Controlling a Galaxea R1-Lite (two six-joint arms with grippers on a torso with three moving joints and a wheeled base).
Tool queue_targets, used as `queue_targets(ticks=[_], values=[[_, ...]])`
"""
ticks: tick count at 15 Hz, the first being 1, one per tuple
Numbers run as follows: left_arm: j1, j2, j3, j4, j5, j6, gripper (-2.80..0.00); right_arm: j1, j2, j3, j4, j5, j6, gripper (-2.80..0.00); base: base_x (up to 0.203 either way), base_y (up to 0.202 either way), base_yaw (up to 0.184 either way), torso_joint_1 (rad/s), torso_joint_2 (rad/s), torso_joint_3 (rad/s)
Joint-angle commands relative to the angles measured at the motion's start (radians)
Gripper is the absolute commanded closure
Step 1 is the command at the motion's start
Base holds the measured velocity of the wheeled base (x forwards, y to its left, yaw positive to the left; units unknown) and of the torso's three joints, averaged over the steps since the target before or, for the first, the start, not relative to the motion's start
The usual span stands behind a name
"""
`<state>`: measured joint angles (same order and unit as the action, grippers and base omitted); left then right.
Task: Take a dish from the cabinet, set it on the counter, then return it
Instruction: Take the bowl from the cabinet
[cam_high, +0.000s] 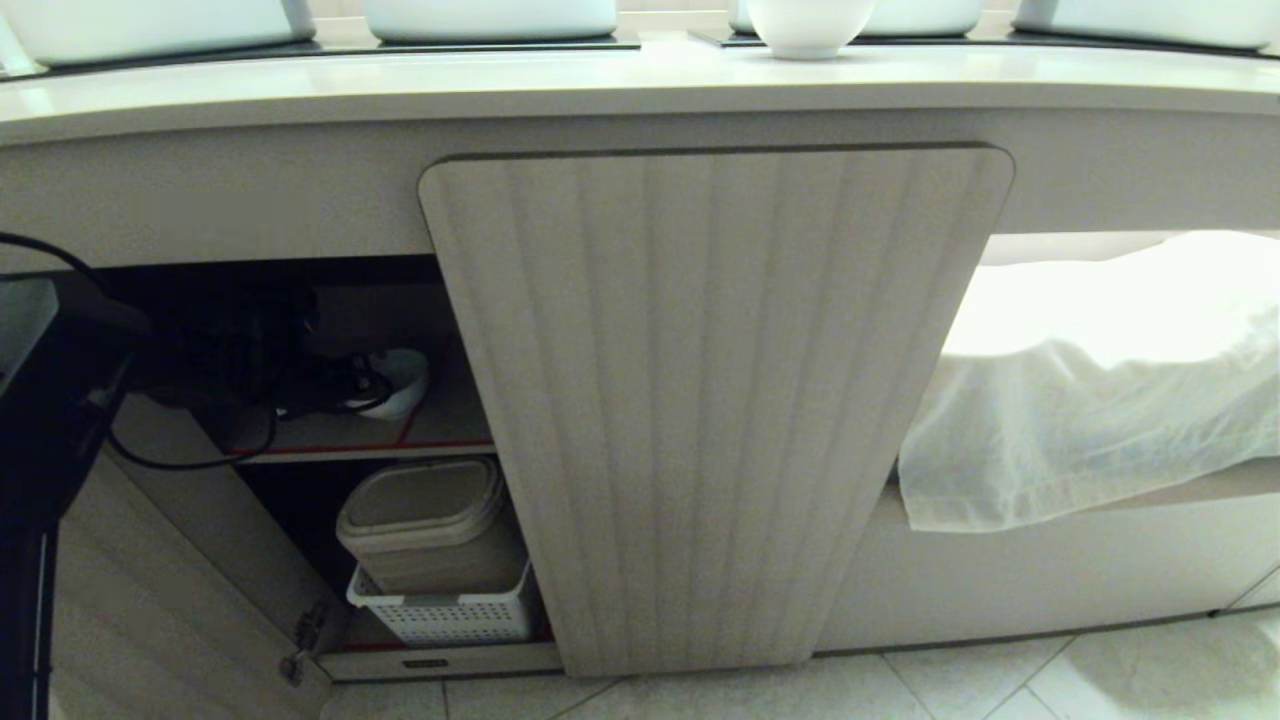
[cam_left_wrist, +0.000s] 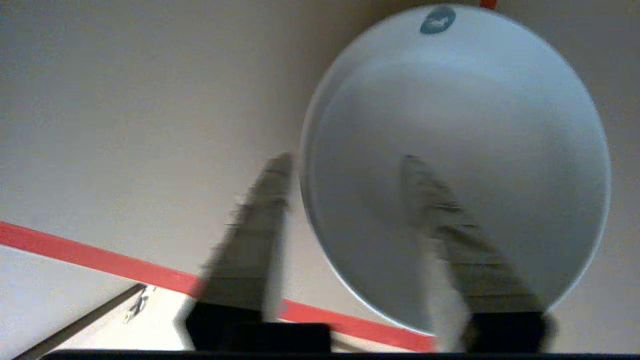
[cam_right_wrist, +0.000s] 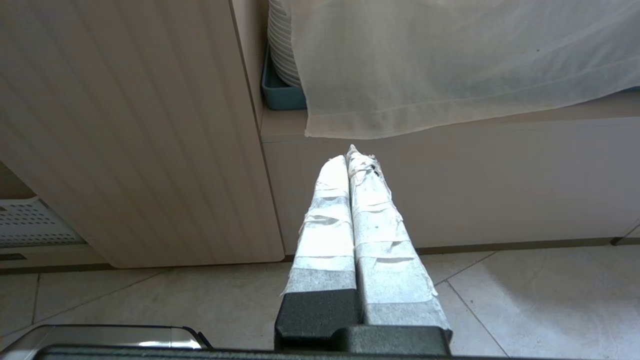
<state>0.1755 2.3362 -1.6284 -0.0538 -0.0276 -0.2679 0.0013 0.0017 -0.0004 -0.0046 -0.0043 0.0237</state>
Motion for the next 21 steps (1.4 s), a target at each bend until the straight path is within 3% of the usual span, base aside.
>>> queue_targets(ticks=[1, 21], values=[[0.001, 0.005, -0.008, -0.001, 0.000, -0.002, 0.00, 0.000, 0.000, 0.000, 0.000, 0.000, 0.001, 0.00, 0.000, 0.000, 0.000, 0.000, 0.00, 0.000], [0.007, -0.026, 0.019, 0.002, 0.002, -0.005, 0.00, 0.000, 0.000, -0.001, 0.000, 0.000, -0.001, 0.00, 0.000, 0.000, 0.000, 0.000, 0.00, 0.000]])
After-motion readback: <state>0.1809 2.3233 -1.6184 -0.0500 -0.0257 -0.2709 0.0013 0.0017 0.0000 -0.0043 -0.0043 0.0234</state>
